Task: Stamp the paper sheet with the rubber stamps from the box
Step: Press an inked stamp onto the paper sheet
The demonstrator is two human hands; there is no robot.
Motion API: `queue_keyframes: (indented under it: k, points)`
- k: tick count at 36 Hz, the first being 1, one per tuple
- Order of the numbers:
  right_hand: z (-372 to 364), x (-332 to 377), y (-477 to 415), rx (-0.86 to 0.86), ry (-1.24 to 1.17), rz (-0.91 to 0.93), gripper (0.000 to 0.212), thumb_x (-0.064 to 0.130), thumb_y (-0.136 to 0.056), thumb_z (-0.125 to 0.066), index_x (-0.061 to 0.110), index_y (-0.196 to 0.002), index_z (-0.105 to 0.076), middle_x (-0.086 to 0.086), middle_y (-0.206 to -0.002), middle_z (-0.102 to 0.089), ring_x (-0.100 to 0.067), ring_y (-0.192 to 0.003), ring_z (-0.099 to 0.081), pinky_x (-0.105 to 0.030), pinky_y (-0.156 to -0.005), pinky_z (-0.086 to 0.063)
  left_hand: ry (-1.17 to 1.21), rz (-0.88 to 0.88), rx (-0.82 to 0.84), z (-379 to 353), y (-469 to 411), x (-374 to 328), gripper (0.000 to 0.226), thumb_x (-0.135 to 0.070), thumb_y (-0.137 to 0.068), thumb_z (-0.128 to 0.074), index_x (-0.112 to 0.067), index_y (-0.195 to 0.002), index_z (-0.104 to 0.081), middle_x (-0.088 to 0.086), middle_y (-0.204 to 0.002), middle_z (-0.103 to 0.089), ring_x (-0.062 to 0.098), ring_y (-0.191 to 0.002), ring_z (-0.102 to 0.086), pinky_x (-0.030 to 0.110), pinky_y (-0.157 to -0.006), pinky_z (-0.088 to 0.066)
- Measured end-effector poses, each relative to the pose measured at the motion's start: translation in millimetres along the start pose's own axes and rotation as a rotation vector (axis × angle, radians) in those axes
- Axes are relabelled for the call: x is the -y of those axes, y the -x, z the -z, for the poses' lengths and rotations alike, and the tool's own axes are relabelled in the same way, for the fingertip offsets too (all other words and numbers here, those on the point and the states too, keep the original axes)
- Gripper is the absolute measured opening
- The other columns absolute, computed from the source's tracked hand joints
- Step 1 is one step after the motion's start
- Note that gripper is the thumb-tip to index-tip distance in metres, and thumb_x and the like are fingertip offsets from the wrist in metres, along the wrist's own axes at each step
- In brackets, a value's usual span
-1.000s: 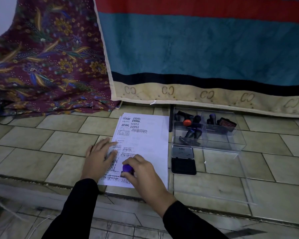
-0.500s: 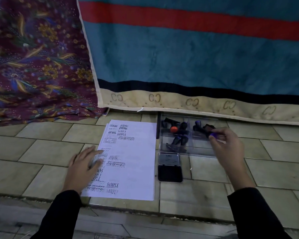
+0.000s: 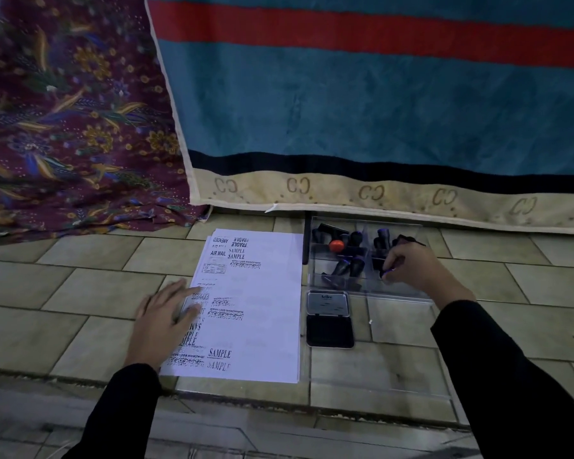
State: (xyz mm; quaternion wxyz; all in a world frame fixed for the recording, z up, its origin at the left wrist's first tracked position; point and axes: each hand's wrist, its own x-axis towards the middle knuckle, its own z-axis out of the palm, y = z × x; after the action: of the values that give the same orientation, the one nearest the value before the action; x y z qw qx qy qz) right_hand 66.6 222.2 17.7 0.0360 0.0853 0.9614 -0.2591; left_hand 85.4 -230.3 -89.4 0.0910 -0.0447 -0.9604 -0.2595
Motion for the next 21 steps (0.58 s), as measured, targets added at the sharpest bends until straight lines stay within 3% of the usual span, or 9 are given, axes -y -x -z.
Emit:
queue_keyframes:
  k: [3, 6, 9, 12, 16, 19, 21]
  points:
    - [4, 2, -5, 0.099, 0.014, -0.011, 0.028, 0.005, -0.064, -0.081, 0.023, -0.056, -0.062, 0.011, -0.062, -0.059, -0.003, -0.063, -0.054, -0.008, -0.05, -0.037, 0.002, -0.002, 0.0, 0, 1, -1, 0.053, -0.066, -0.083, -0.036, -0.044, -0.125, -0.059, -0.008, -0.149, -0.046, 0.013, -0.136, -0.04, 0.041, -0.118, -0.015]
    - [6, 3, -8, 0.171, 0.047, -0.007, 0.029, 0.003, -0.07, -0.076, 0.025, -0.056, -0.061, 0.011, -0.062, -0.06, -0.004, -0.065, -0.056, -0.003, -0.05, -0.038, -0.009, -0.006, 0.002, 0, 0, 0, 0.053, -0.065, -0.083, -0.036, -0.043, -0.125, -0.059, -0.007, -0.149, -0.047, 0.014, -0.136, -0.04, 0.042, -0.118, -0.016]
    - [5, 4, -10, 0.201, 0.094, 0.009, 0.03, 0.003, -0.075, -0.07, 0.026, -0.058, -0.06, 0.009, -0.065, -0.06, -0.01, -0.076, -0.059, -0.011, -0.061, -0.042, -0.01, -0.01, 0.005, -1, 0, 1, 0.051, -0.065, -0.084, -0.036, -0.044, -0.125, -0.059, -0.008, -0.149, -0.046, 0.012, -0.137, -0.04, 0.043, -0.118, -0.016]
    - [2, 7, -8, 0.142, 0.146, 0.022, 0.017, 0.006, -0.079, -0.066, 0.018, -0.067, -0.064, 0.003, -0.074, -0.062, -0.012, -0.082, -0.059, -0.017, -0.073, -0.041, -0.009, -0.01, 0.011, -2, -1, 3, 0.051, -0.065, -0.084, -0.036, -0.045, -0.126, -0.058, -0.009, -0.149, -0.045, 0.01, -0.138, -0.037, 0.041, -0.118, -0.014]
    - [-5, 22, -7, -0.1, 0.115, 0.09, 0.007, 0.012, -0.083, -0.063, 0.017, -0.079, -0.066, -0.005, -0.09, -0.069, -0.019, -0.082, -0.06, -0.024, -0.071, -0.045, -0.012, -0.008, 0.017, -3, -2, 5, 0.052, -0.066, -0.085, -0.034, -0.046, -0.127, -0.057, -0.009, -0.15, -0.045, 0.009, -0.139, -0.036, 0.04, -0.119, -0.012]
    - [-13, 41, -9, -0.1, 0.075, 0.174, 0.01, 0.014, -0.084, -0.065, 0.013, -0.093, -0.068, -0.006, -0.094, -0.068, -0.016, -0.081, -0.058, -0.024, -0.073, -0.046, -0.018, -0.007, 0.017, -2, 0, 4, 0.053, -0.066, -0.085, -0.034, -0.046, -0.127, -0.057, -0.009, -0.15, -0.044, 0.01, -0.139, -0.036, 0.038, -0.118, -0.01]
    - [-19, 53, -12, -0.076, 0.111, 0.186, 0.014, 0.017, -0.085, -0.064, 0.014, -0.099, -0.067, -0.007, -0.097, -0.069, -0.021, -0.087, -0.062, -0.031, -0.077, -0.053, -0.01, -0.005, 0.009, -1, 0, 1, 0.054, -0.066, -0.084, -0.034, -0.044, -0.127, -0.058, -0.009, -0.15, -0.044, 0.012, -0.138, -0.037, 0.036, -0.117, -0.01]
